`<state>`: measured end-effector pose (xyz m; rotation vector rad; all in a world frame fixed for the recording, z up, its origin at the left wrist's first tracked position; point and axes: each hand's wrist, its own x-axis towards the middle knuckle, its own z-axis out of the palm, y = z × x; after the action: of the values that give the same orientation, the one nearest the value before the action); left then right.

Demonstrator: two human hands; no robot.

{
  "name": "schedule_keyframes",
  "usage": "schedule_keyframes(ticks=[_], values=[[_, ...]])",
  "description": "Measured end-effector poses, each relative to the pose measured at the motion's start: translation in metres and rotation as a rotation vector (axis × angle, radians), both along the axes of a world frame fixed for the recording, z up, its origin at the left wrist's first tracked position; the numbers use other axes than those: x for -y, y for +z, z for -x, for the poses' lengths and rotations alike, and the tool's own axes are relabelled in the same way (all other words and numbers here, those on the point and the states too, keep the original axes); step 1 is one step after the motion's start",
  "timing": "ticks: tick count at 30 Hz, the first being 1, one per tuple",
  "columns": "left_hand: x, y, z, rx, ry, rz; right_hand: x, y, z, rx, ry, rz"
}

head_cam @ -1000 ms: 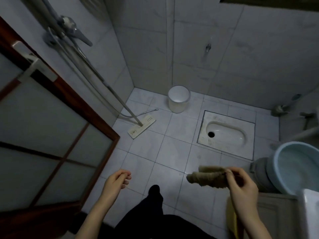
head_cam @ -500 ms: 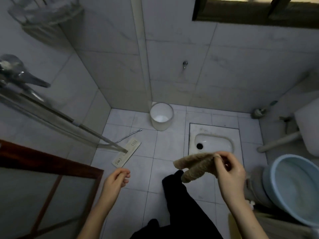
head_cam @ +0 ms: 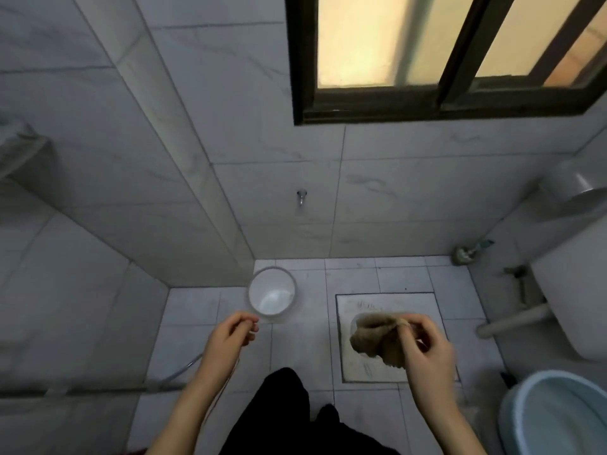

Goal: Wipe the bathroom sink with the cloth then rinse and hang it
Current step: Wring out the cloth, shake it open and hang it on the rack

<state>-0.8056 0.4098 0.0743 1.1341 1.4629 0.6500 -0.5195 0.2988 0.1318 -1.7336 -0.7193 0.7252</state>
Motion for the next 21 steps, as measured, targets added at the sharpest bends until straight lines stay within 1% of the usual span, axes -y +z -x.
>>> schedule_keyframes(ticks=[3,7,11,14,17,21], values=[[-0.055,0.002,-0.031,0.013,-0.098,-0.010,-0.029,-0.009,-0.021,0.014,-0.054,0.029],[-0.116,-0.013,-0.067,-0.025,-0.263,0.011,-0.065,-0.020,-0.038,0.005,-0.154,0.062],[-0.194,-0.031,-0.102,-0.082,-0.481,0.057,-0.116,-0.031,-0.045,0.001,-0.339,0.072],[-0.257,-0.024,-0.131,-0.113,-0.629,0.049,-0.151,-0.027,-0.052,-0.016,-0.476,0.080],[-0.309,-0.008,-0.165,-0.107,-0.730,0.031,-0.179,-0.021,-0.067,-0.009,-0.595,0.074],[-0.353,-0.002,-0.219,-0.123,-0.898,-0.021,-0.195,-0.017,-0.087,-0.009,-0.721,0.086]])
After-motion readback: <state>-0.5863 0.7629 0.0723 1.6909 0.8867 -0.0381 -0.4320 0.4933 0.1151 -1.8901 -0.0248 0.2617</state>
